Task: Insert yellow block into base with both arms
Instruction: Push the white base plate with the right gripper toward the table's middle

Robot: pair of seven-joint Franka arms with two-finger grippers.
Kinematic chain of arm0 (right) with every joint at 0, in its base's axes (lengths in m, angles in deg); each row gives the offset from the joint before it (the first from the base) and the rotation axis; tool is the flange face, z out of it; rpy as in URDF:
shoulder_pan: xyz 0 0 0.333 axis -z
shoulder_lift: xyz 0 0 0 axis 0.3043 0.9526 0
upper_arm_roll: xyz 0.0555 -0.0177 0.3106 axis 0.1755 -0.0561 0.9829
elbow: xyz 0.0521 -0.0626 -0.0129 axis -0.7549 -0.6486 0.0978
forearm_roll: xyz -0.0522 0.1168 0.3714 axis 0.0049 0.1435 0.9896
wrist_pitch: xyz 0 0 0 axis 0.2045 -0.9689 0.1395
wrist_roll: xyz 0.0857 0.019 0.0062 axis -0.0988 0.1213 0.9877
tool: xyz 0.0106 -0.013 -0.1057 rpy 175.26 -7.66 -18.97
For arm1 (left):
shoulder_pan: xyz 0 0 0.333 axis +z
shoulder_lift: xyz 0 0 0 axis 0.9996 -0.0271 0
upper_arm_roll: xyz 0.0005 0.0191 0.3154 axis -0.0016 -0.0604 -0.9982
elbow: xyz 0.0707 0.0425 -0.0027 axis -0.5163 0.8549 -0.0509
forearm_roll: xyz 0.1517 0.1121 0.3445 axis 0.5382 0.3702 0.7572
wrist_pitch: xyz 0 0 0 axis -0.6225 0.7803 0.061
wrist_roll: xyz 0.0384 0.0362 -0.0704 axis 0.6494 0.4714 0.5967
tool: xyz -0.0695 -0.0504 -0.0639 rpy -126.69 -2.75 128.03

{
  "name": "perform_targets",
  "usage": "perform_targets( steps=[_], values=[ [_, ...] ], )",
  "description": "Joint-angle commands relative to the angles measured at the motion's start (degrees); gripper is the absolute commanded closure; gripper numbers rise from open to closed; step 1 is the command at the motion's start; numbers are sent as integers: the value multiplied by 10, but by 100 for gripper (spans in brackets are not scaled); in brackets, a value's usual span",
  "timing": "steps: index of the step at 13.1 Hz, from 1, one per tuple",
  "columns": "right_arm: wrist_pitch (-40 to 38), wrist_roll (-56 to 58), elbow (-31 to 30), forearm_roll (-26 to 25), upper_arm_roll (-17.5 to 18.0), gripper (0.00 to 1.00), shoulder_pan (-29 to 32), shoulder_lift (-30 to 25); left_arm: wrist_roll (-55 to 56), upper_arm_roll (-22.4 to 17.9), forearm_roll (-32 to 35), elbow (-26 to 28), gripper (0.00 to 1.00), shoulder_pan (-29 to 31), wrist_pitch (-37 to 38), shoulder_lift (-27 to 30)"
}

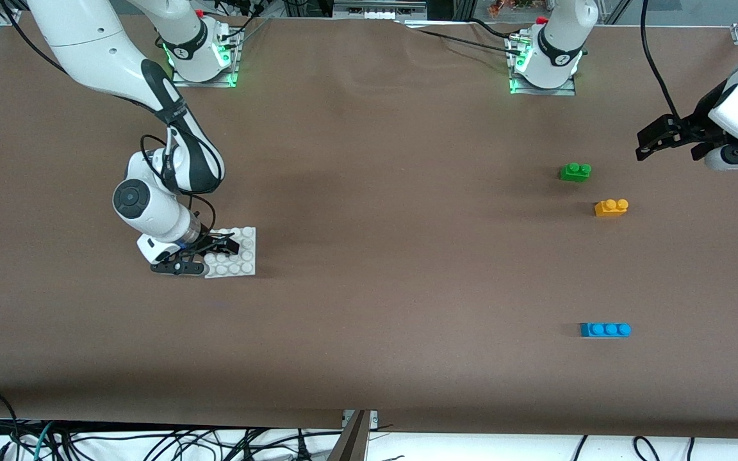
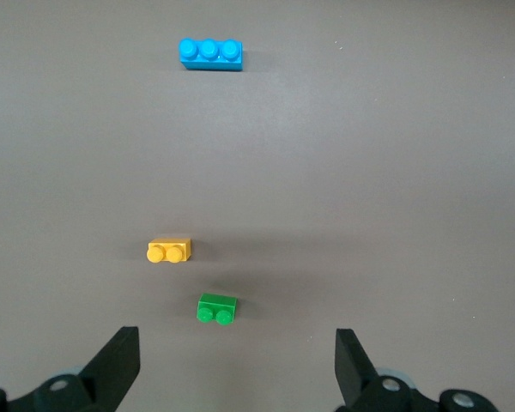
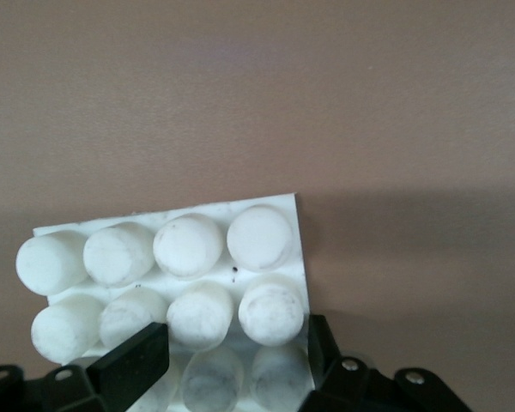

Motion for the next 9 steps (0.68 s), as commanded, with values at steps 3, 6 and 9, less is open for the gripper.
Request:
perform_targets(
  steps=[3,6,9],
  values=[
    [17,-85,3,7,12,24,-42,5,-7,0,-12,-10,0,4,11,-3],
    [18,-136,8,7,11,24,-73,6,-8,0,-14,-10,0,4,11,-3],
    [27,-188,10,6,11,24,-107,6,-7,0,-13,-10,0,4,11,-4]
  ],
)
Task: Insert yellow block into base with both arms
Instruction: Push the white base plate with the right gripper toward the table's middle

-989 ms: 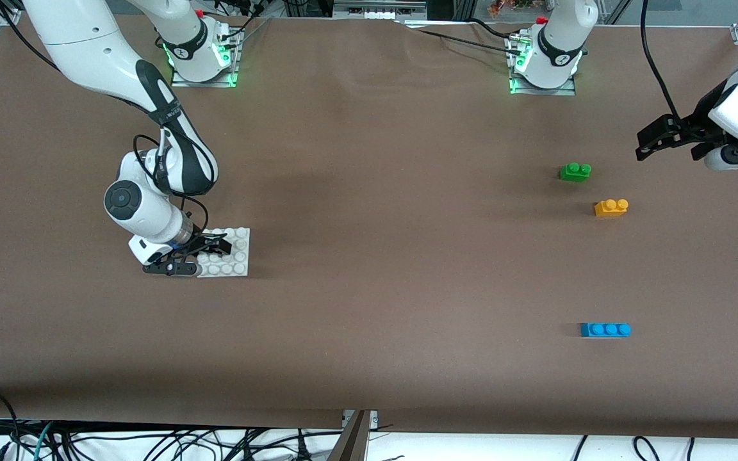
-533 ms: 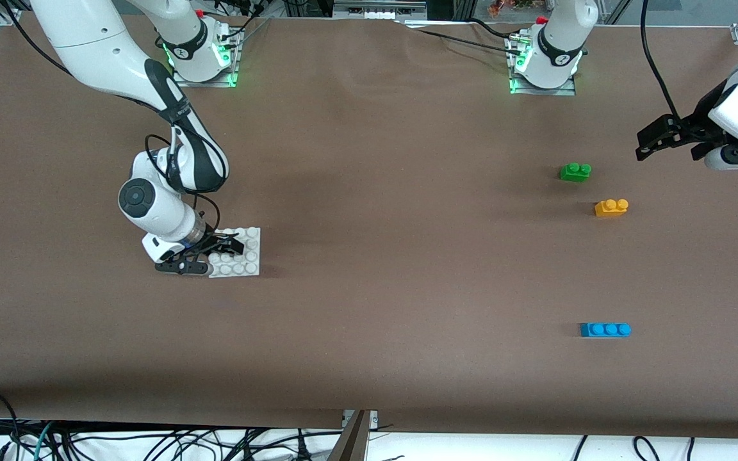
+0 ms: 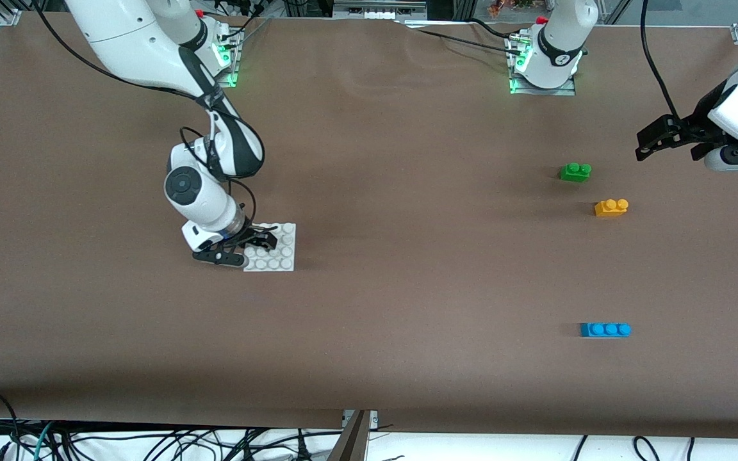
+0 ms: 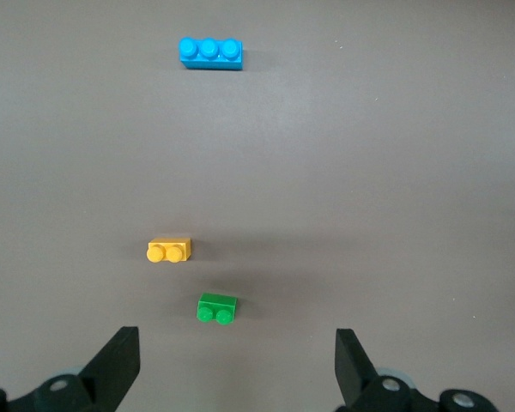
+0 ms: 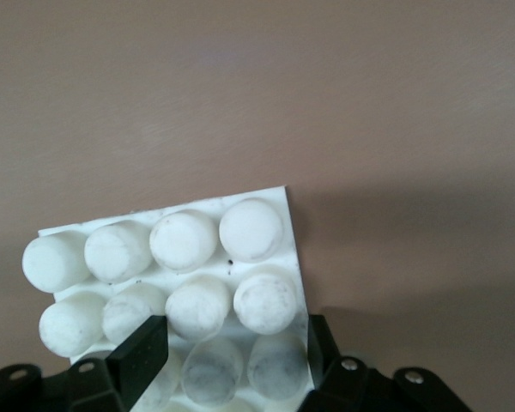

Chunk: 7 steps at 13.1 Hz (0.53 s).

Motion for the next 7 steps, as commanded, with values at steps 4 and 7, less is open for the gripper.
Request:
perform_targets(
  steps=[4,7],
  values=[
    [8,-91,38,6,0,24,-64,19,-8,0,-14,-10,0,4,11,-3],
    [10,-121,65,5,-1,24,-91,45,-9,0,-14,-10,0,4,11,-3]
  ],
)
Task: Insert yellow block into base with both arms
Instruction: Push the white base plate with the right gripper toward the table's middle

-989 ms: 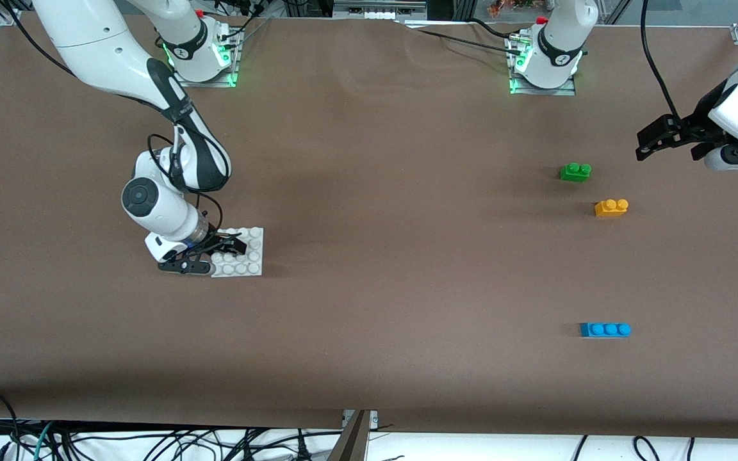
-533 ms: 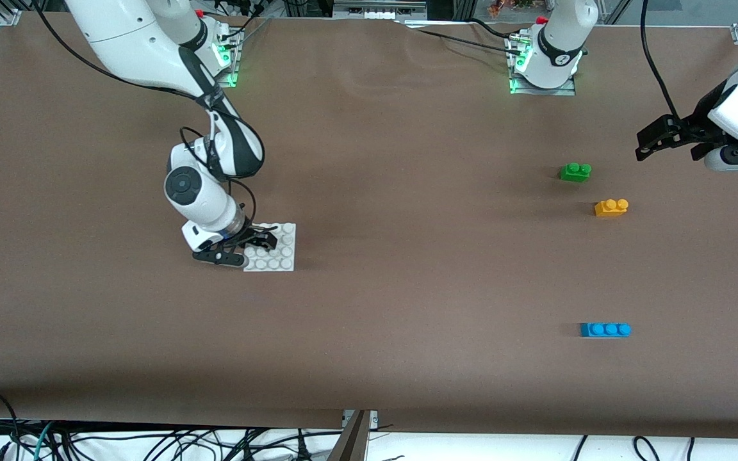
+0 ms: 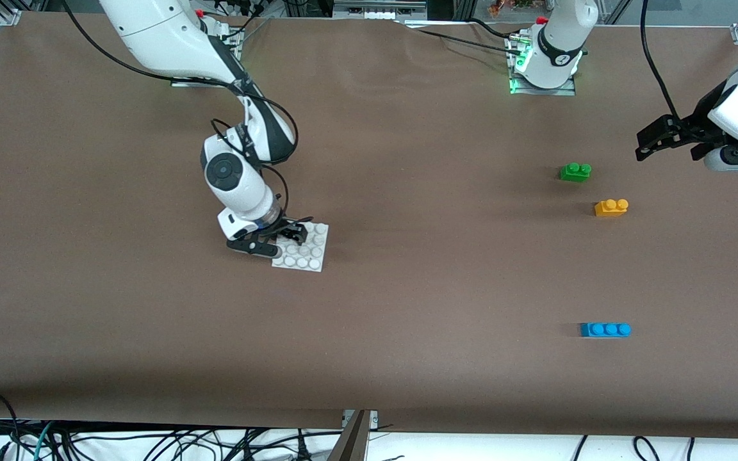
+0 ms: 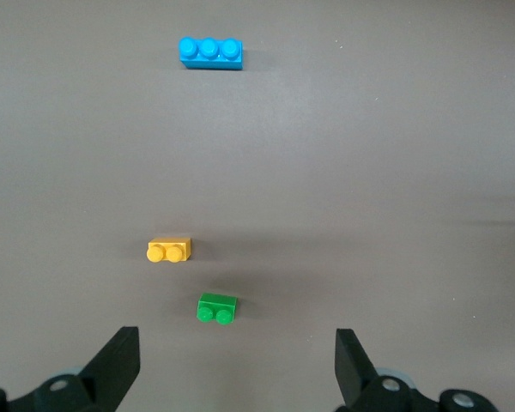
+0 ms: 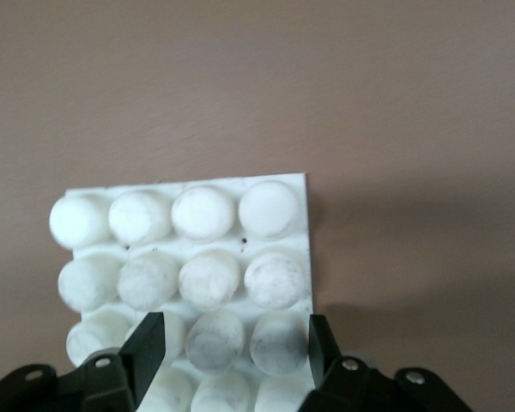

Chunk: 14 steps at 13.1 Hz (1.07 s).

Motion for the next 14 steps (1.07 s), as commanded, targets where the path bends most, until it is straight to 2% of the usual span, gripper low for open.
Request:
perform_targets(
  steps=[1,4,8,10,14],
  values=[
    [16,-18,32,5,-2,24,-19,34,-9,0,-14,-10,0,4,11,-3],
    [52,-17,33,-2,-6,25,-19,55,-6,0,-14,-10,0,4,11,-3],
    [64,-20,31,2,-9,35,-52,57,-7,0,-14,-10,0,4,11,-3],
    [65,-45,31,3,-29,38,-88,58,-7,0,-15,-10,0,4,11,-4],
    [67,-63,34,4,-74,39,-163,60,-7,0,-16,-10,0,4,11,-5]
  ],
)
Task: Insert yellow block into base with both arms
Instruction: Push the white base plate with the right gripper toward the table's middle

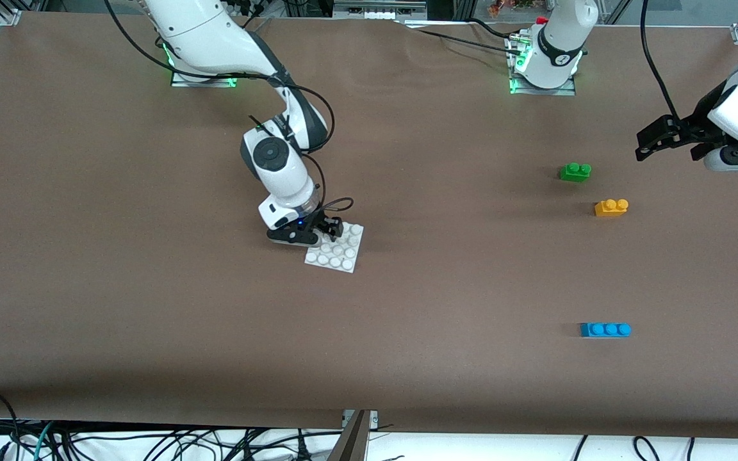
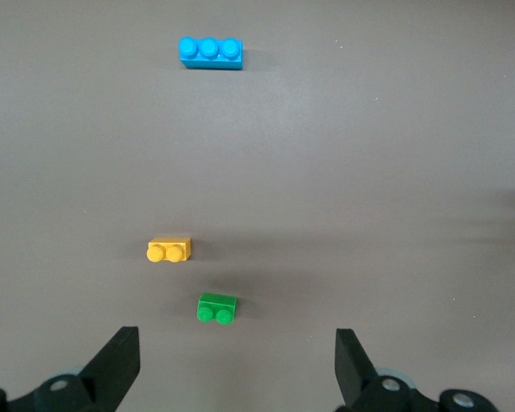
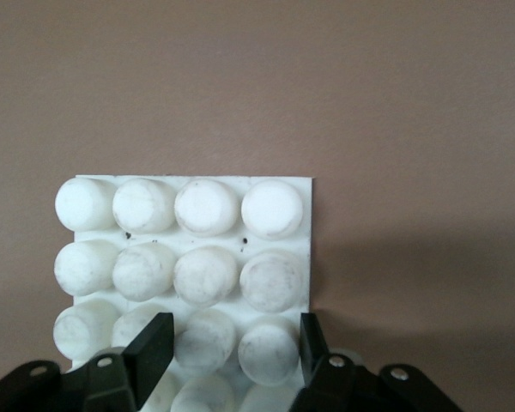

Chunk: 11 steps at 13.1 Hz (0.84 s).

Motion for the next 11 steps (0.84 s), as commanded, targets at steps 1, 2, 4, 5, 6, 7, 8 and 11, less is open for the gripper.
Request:
perform_targets(
  steps=[1,2,4,5,6,7,8,11],
  values=[
    [-1,-23,17,4,-33,39,-66,29,-6,0,-16,-10,0,4,10,-4],
    [-1,-30,22,4,-36,39,-82,31,-6,0,-16,-10,0,4,10,-4],
    [-2,-32,29,4,-36,39,-101,32,-6,0,-16,-10,0,4,10,-4],
    [-2,-31,33,4,-36,39,-107,33,-6,0,-16,-10,0,4,10,-4],
    [-2,-31,37,4,-35,39,-115,36,-6,0,-16,-10,0,4,10,-4],
    [-2,-31,42,5,-35,39,-124,40,-6,0,-16,-10,0,4,10,-4],
    [-2,-31,44,4,-36,39,-133,43,-6,0,-16,-10,0,4,10,-4],
    [-2,-31,73,5,-36,39,-157,66,-6,0,-16,-10,0,4,10,-4]
  ],
)
